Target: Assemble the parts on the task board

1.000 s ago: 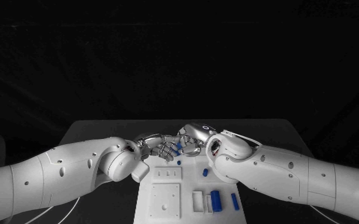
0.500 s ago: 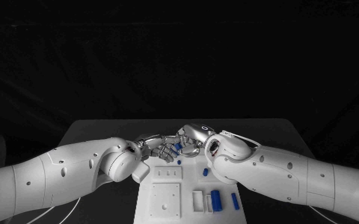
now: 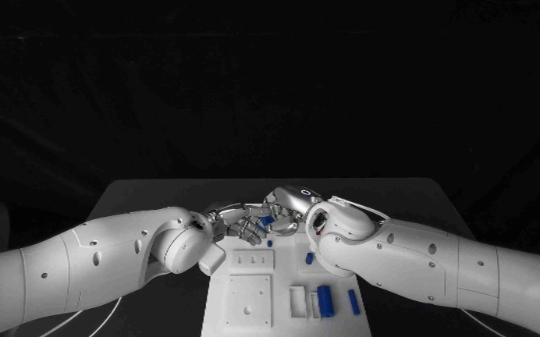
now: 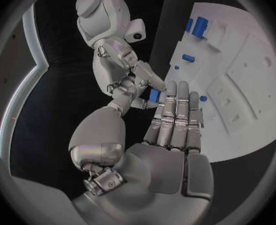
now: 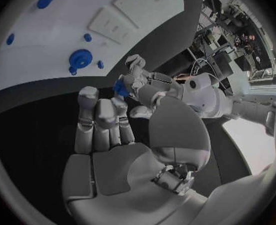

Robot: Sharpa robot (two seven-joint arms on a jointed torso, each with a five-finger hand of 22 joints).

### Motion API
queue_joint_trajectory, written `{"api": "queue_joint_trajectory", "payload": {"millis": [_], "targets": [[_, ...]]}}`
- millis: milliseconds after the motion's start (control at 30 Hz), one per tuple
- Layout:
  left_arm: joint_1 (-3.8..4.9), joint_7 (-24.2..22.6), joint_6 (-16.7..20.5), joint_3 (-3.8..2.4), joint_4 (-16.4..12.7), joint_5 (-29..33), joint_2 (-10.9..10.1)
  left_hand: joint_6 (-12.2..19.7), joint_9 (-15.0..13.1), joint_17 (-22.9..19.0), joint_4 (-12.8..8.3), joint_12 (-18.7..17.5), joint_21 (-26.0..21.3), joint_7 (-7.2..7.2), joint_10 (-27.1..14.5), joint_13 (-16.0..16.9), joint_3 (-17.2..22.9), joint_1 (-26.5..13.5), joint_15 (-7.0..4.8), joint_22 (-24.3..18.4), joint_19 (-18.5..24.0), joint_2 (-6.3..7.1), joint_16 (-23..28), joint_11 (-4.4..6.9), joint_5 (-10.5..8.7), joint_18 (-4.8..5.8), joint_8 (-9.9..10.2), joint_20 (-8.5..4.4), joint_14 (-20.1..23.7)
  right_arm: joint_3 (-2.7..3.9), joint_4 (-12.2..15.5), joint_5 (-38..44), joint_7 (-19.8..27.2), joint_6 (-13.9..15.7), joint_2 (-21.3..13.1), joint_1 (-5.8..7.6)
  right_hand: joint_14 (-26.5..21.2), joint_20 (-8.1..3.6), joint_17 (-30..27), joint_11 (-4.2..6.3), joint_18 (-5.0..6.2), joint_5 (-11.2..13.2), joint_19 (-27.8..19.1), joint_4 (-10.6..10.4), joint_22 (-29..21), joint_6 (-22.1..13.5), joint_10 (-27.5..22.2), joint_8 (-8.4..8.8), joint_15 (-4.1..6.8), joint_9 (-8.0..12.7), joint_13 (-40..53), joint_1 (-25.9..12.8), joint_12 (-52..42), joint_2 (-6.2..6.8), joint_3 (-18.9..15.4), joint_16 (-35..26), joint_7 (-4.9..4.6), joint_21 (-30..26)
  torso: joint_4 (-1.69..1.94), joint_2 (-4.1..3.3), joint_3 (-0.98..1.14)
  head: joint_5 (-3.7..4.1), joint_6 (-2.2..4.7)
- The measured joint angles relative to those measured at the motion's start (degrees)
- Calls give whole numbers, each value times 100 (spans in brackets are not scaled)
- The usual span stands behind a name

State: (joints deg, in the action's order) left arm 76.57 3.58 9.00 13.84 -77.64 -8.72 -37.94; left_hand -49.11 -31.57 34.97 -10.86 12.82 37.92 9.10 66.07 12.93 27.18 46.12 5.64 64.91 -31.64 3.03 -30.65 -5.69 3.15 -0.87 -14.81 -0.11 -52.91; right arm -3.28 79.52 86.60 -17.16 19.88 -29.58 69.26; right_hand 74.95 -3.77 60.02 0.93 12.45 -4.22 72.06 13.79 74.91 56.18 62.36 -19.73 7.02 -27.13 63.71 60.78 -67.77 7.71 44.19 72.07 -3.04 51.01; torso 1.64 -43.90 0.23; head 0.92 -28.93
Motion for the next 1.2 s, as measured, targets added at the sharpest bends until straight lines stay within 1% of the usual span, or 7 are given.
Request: {"api": "queue_joint_trajectory", "payload": {"millis": [167, 200, 467, 667, 967, 1067, 1200], "targets": [[-6, 11, -1, 5, -5, -2, 1, -43, 4, 0, -66, 0, 0, -2, 60, 0, 34, 110, -13, -4, 0, -110, 0, 18, 0, 0, -10, 0, -13, 2, -5, -2, -4, 2, 8, -15, 0, 9, 0, 0, 0, 0, 8, 7, 0, 9, 0, 13, 0, -5, 0, -23, 0, -23, -7, 0, 9, 0, -1, -2, 0, -1, -4], [-6, 12, -1, 5, -5, -2, 1, -61, 12, 0, -82, 0, 7, -19, 75, 0, 50, 138, -22, -7, 0, -138, 0, 34, 0, 0, -27, 0, -22, 3, -5, -3, -5, 3, 8, -16, 1, 9, 0, 0, 0, 0, 9, 7, 0, 9, 0, 19, -1, -66, 0, -24, 0, -22, -7, 0, 10, 0, -1, -2, 0, -2, -6], [-7, 21, 1, 6, 3, -5, -1, -228, 32, 7, -346, 0, 23, -84, 245, 20, 153, 570, -35, -15, 0, -570, -22, 103, 0, 0, -100, 0, -35, 5, -5, -6, 0, 3, 11, -17, -13, 9, -1, 0, 0, 1, 9, 8, 0, 10, 0, 26, 13, -133, 0, -46, 0, 0, -8, 0, 10, 0, -4, -2, 1, -5, -9], [-10, 21, 7, 8, 19, -7, 1, -320, 49, 7, -435, 0, 23, -134, 364, 32, 151, 647, -53, -23, 0, -823, -45, 141, 39, 0, -135, 0, -53, 6, -4, -10, 6, 3, 16, -18, -13, 9, -1, 0, 0, 0, 9, 14, -1, 9, 0, 7, 13, -132, 0, -61, 1, 14, -14, -21, 9, 0, -6, -2, 3, -8, -13], [-13, 21, 9, 9, 40, -10, 12, -392, 57, 6, -459, 0, 23, -145, 410, 36, 127, 650, -52, -36, -3, -847, -44, 161, 38, 0, -162, -2, -94, 8, -2, -16, 6, 3, 16, -20, -13, 10, -1, 0, 0, 1, 8, 14, -1, 5, 0, 6, 13, -126, 1, -61, 11, 15, -14, -23, 5, 0, -7, -6, 7, -5, -22], [-14, 21, 14, 9, 45, -11, 15, -421, 62, 6, -459, 0, 45, -155, 448, 38, 127, 603, -72, -46, -22, -894, -67, 182, 38, 0, -162, -22, -115, 8, 1, -18, 6, 3, 14, -20, -13, 10, 3, 0, 0, 1, 8, 14, -1, 4, 0, 7, 13, -126, 1, -60, 11, 15, -15, -23, 4, 0, -7, -6, 7, -7, -26], [-16, 29, 28, 9, 54, -12, 21, -497, 78, 14, -459, 0, 45, -165, 538, 54, 127, 614, -102, -55, -46, -915, -88, 213, 125, 0, -187, -45, -151, 9, 2, -21, 6, 3, 15, -20, -13, 10, 3, 0, 0, 0, 8, 14, -1, 2, 0, 8, 12, -124, 1, -61, 12, 16, -15, -23, 2, 0, -7, -6, 7, -10, -31]]}}
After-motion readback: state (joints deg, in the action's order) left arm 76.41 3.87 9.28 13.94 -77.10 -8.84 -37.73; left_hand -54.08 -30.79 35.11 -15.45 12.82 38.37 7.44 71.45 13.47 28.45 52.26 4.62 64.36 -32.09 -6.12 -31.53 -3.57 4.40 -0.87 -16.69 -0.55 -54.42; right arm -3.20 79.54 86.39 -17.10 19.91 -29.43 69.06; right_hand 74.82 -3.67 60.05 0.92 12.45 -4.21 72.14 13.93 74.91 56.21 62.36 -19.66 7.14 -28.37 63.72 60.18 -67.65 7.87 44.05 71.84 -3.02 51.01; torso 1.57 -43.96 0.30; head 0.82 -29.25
